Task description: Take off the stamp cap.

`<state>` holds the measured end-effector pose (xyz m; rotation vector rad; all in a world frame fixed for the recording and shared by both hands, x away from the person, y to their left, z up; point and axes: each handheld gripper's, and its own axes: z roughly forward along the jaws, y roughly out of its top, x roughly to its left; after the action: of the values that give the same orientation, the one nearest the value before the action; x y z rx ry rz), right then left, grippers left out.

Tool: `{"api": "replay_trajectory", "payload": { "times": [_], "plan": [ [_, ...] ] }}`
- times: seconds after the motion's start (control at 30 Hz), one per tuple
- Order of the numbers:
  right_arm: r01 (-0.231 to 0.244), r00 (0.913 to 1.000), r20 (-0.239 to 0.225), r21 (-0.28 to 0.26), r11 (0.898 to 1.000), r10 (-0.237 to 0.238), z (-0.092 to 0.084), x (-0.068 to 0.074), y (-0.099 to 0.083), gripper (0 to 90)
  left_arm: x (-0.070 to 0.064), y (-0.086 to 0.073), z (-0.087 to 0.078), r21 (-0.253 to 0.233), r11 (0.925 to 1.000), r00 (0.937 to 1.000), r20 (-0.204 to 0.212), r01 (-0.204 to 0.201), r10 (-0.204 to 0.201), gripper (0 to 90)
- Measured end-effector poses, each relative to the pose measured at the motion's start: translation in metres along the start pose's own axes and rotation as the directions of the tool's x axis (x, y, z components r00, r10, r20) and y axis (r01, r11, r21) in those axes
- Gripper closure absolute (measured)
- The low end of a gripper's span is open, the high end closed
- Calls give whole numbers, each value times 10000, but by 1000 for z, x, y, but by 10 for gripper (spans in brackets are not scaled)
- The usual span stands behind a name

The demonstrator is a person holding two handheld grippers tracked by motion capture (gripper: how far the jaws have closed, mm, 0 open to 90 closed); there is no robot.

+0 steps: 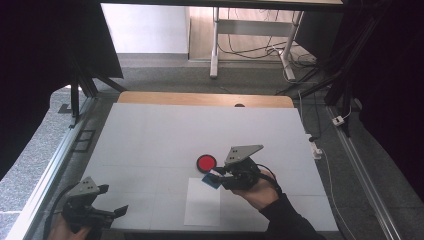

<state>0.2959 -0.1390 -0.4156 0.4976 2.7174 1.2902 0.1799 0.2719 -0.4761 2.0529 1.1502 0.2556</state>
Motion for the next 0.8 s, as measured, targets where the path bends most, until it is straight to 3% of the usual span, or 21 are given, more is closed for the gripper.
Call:
{"api": "replay_trajectory", "payload": {
  "times": [0.13, 0.37, 0.6, 0.8],
  "plan": [
    [-62, 10000, -35, -119, 9999, 62, -2, 0, 0, 709, 1, 1, 0, 90, 10000, 10000, 13, 5, -5, 1],
    [-86, 10000, -25, -145, 9999, 85, -3, 1, 1, 708, -1, 6, -3, -306, 9994, 9998, 89, -156, 158, 11],
    [78, 10000, -43, -194, 9998, -79, -6, 2, 2, 708, -4, 16, 6, -460, 9978, 9933, 1037, -469, 515, 12],
    [262, 9995, -183, -134, 9996, -264, -8, 4, 2, 708, -8, 25, 15, -582, 9955, 9865, 1421, -743, 819, 0]
  ]
}}
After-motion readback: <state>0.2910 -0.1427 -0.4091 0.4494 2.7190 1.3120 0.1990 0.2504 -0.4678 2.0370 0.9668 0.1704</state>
